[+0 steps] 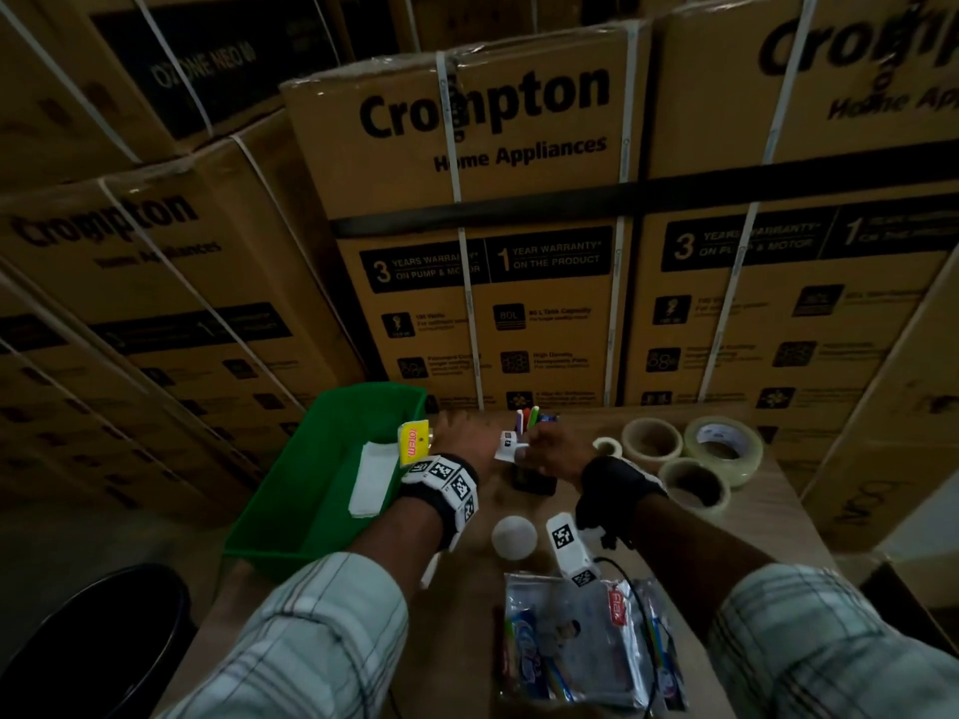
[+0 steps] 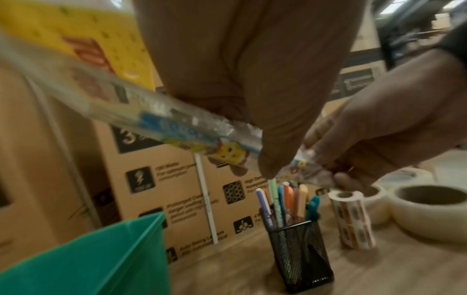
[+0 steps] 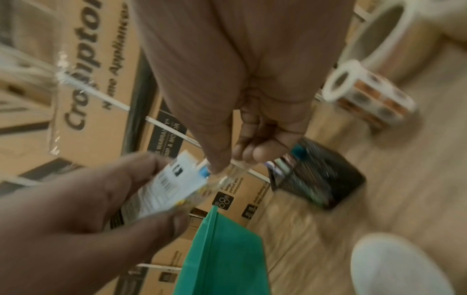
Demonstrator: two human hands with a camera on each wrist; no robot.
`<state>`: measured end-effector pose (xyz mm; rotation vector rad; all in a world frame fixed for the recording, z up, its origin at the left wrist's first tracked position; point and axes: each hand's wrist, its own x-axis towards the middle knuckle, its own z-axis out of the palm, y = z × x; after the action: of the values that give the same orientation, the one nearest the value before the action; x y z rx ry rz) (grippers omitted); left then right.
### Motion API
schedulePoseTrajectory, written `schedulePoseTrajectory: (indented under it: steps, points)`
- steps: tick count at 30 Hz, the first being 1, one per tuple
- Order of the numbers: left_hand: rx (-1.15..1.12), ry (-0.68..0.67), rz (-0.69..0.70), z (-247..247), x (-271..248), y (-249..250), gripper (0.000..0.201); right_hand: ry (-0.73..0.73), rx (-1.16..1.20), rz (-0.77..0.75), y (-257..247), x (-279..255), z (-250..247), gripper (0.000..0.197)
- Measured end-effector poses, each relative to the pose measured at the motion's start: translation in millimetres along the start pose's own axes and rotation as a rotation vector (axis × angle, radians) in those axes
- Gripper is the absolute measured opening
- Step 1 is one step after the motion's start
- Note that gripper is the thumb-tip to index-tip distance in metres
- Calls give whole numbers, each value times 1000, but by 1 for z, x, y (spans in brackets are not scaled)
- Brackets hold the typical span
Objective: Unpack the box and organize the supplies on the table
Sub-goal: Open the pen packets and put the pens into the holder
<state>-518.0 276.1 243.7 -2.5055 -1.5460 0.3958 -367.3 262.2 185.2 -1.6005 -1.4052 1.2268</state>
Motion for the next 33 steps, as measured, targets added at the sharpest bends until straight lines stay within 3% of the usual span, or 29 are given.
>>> schedulePoseTrajectory:
  steps: [4, 10, 14, 19, 27, 29, 31, 33]
  points:
    - [-191, 0, -57, 9, 2, -14, 40, 50, -64, -57, -12, 1, -29, 24]
    - [-531, -127, -203, 40, 9, -17, 41, 415, -77, -144, -33, 17, -86, 14]
    - [-669, -129, -239, 64, 7, -9, 44, 491, -181, -223, -45, 21, -83, 12]
    - [-794, -93, -272, 78, 1, -6, 46, 432, -500, -299, -46, 29, -58, 15]
    - [-848, -126, -289, 89, -8, -9, 40, 319, -633, -154, -28, 49, -31, 20]
    - [-858, -124, -291, 91, -8, -9, 42, 222, -723, -76, -24, 52, -28, 21]
    - [-861, -119, -291, 92, -9, -8, 43, 72, -811, -3, -19, 52, -24, 30]
    - [-856, -129, -282, 93, -10, -7, 45, -21, -921, 3, -10, 51, -22, 56]
